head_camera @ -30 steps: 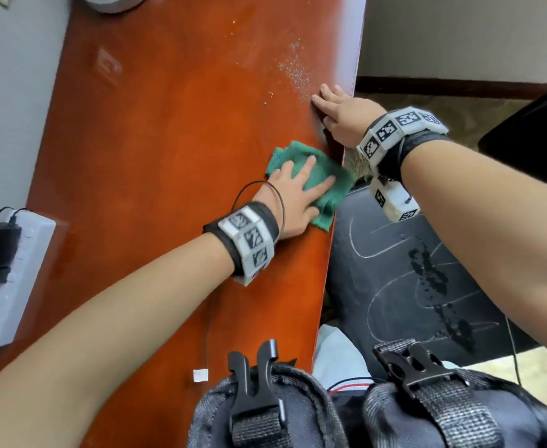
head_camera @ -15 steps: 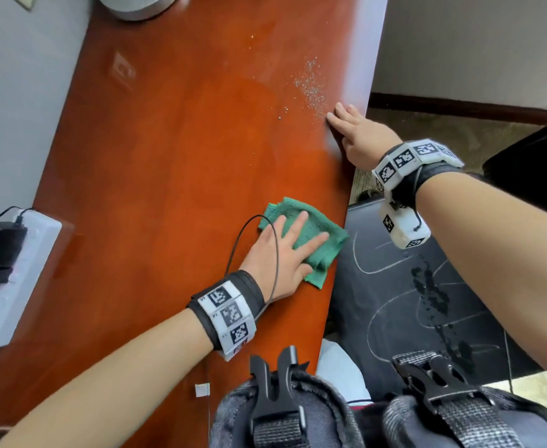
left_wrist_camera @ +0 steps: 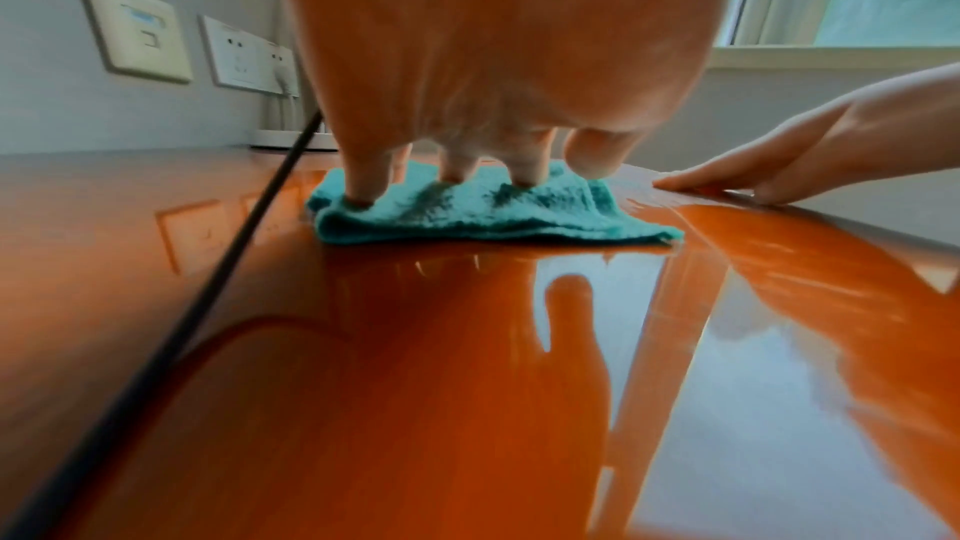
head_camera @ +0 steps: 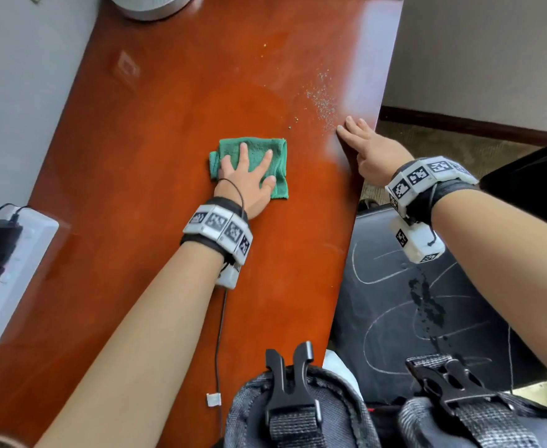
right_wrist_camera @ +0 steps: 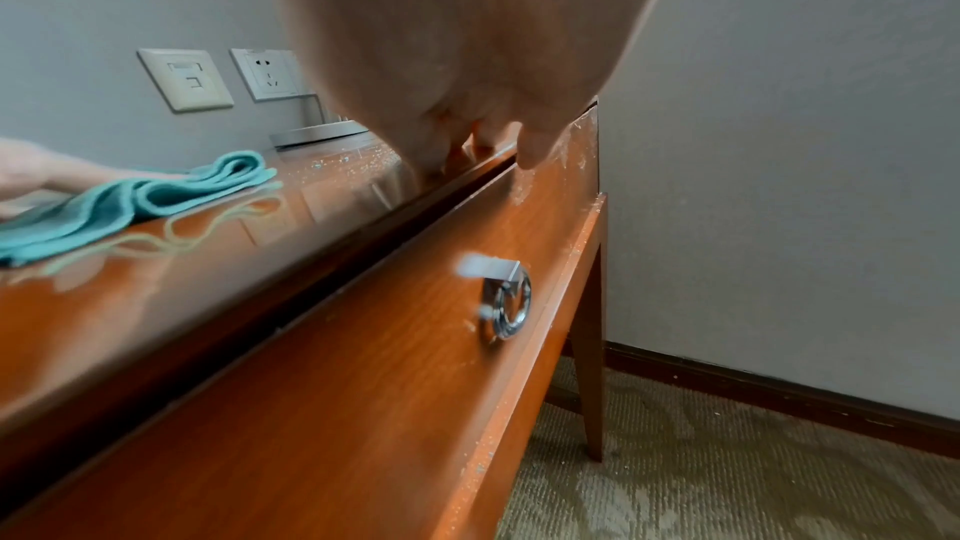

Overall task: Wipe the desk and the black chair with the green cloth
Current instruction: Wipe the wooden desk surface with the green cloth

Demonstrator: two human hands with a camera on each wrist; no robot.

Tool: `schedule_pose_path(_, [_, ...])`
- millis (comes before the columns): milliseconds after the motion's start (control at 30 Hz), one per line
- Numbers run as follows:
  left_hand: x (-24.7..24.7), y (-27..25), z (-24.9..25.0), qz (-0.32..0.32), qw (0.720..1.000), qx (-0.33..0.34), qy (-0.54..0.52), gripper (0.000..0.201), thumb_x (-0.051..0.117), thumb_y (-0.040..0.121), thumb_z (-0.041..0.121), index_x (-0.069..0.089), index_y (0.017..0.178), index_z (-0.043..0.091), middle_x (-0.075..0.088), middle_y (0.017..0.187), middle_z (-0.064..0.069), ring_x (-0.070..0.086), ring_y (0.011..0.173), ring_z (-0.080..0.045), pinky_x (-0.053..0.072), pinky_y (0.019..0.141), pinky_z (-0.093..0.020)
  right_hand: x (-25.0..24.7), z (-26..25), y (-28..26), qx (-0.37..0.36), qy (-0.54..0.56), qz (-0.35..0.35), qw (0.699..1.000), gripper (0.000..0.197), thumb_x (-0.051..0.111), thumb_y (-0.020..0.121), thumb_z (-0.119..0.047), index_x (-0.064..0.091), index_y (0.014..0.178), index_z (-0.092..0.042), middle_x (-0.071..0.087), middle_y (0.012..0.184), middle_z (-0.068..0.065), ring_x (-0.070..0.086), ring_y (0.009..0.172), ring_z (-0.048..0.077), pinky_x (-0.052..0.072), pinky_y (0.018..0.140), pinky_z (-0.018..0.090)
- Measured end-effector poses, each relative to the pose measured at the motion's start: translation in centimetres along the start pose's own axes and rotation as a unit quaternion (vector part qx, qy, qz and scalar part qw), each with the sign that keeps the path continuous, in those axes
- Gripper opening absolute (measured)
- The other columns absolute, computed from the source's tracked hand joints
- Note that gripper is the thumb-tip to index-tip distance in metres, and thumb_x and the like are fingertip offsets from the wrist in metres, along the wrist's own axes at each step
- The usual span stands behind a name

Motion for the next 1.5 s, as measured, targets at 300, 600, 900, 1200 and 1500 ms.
schedule_pose_path(300, [-1.6, 3.4, 4.2, -0.029, 0.996, 0.061, 0.054, 0.051, 0.021, 0.102, 0.040, 0.003, 0.149, 0.042, -0.011, 0.159, -0.002, -0.007, 0.144, -0.036, 0.010, 0.116, -0.048, -0.3, -0.1, 0.2, 0.014, 0.020, 0.002, 1.000, 0.075, 0.029, 0.086, 0.012, 0.012, 0.152, -0.021, 0.000, 0.159, -0.002, -0.001, 0.147, 0.013, 0.007, 0.119, 0.030])
schedule_pose_path(600, [2.3, -4.5, -1.6, -0.032, 0.974, 0.149, 0.167, 0.057, 0.020, 0.096, 0.045, -0.002, 0.147, 0.039, -0.007, 0.159, -0.009, -0.003, 0.144, -0.038, 0.008, 0.116, -0.045, -0.7, 0.0, -0.2, 0.016, 0.064, 0.015, 0.998, 0.078, 0.028, 0.082, 0.014, 0.020, 0.151, -0.022, 0.005, 0.159, -0.002, 0.001, 0.146, 0.011, 0.005, 0.117, 0.027])
schedule_pose_path(900, [10.7, -16.0, 3.6, -0.104, 0.914, 0.297, 0.254, 0.061, 0.030, 0.095, 0.049, 0.000, 0.147, 0.037, -0.013, 0.153, -0.013, 0.008, 0.141, -0.048, 0.011, 0.114, -0.050, -0.5, -0.4, -0.2, 0.020, 0.052, 0.003, 0.998, 0.075, 0.030, 0.084, 0.009, 0.015, 0.152, -0.021, 0.002, 0.160, 0.000, -0.001, 0.147, 0.014, 0.006, 0.119, 0.033])
schedule_pose_path(1200, [11.2, -15.8, 6.0, -0.112, 0.904, 0.297, 0.287, 0.065, 0.028, 0.098, 0.051, -0.011, 0.148, 0.038, -0.021, 0.155, -0.015, -0.004, 0.142, -0.043, 0.003, 0.115, -0.048, -0.3, -0.7, -0.3, 0.026, 0.054, -0.010, 0.998, 0.076, 0.030, 0.084, 0.009, 0.012, 0.152, -0.019, -0.002, 0.160, 0.001, -0.004, 0.147, 0.016, 0.005, 0.120, 0.037])
schedule_pose_path(1500, [10.4, -13.1, 10.1, -0.073, 0.940, 0.228, 0.241, 0.066, 0.033, 0.098, 0.041, -0.007, 0.150, 0.033, -0.018, 0.156, -0.017, 0.000, 0.142, -0.044, 0.008, 0.115, -0.050, -0.3, -0.9, -0.5, 0.042, 0.050, -0.036, 0.997, 0.077, 0.029, 0.084, 0.009, 0.009, 0.152, -0.019, -0.004, 0.160, 0.002, -0.006, 0.147, 0.018, 0.003, 0.119, 0.036])
Point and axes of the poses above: each hand's wrist, its own y-axis towards the middle knuckle, its own x-axis out of the palm, z = x × y, the point moved 10 cm from there along y, towards the middle knuckle
